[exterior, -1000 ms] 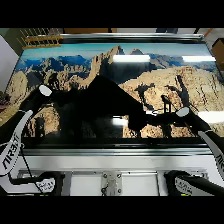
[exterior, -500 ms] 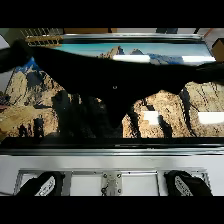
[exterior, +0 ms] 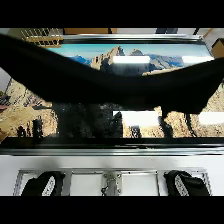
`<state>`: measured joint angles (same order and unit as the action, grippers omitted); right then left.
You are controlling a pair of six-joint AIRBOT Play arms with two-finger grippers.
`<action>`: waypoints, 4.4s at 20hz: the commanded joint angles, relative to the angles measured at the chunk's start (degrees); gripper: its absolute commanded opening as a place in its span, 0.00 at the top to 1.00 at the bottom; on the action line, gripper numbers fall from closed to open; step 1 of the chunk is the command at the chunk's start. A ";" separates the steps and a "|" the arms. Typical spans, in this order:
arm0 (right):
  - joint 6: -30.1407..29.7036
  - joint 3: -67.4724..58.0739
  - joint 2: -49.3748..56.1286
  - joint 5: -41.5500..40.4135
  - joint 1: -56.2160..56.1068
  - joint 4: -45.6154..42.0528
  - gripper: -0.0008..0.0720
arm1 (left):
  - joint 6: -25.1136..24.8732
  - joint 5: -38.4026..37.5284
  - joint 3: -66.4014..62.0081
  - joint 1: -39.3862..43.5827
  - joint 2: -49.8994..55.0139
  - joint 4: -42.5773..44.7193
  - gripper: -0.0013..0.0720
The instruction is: Fold the clothes and pants, and hang the long-sleeved shirts on hangers.
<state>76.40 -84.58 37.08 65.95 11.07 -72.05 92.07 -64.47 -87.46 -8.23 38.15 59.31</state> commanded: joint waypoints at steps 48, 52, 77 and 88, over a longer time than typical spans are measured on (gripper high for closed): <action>3.91 -4.04 34.60 9.22 -5.77 0.66 0.98 | 0.70 4.90 26.67 10.34 32.94 -0.90 0.98; 3.91 -17.11 31.04 9.22 -5.33 0.22 0.98 | 0.72 0.57 11.67 5.11 18.49 -0.96 0.98; 12.15 -20.74 25.88 26.34 -5.55 -2.62 0.98 | 5.03 -5.55 11.02 -16.06 4.07 -1.05 0.98; 10.40 -18.18 54.84 -2.60 -6.25 -2.14 0.93 | -0.31 12.50 -10.08 4.26 59.28 -0.94 0.48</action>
<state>87.09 -102.91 88.03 71.81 4.89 -74.83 90.98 -52.82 -87.48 -7.64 84.97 58.61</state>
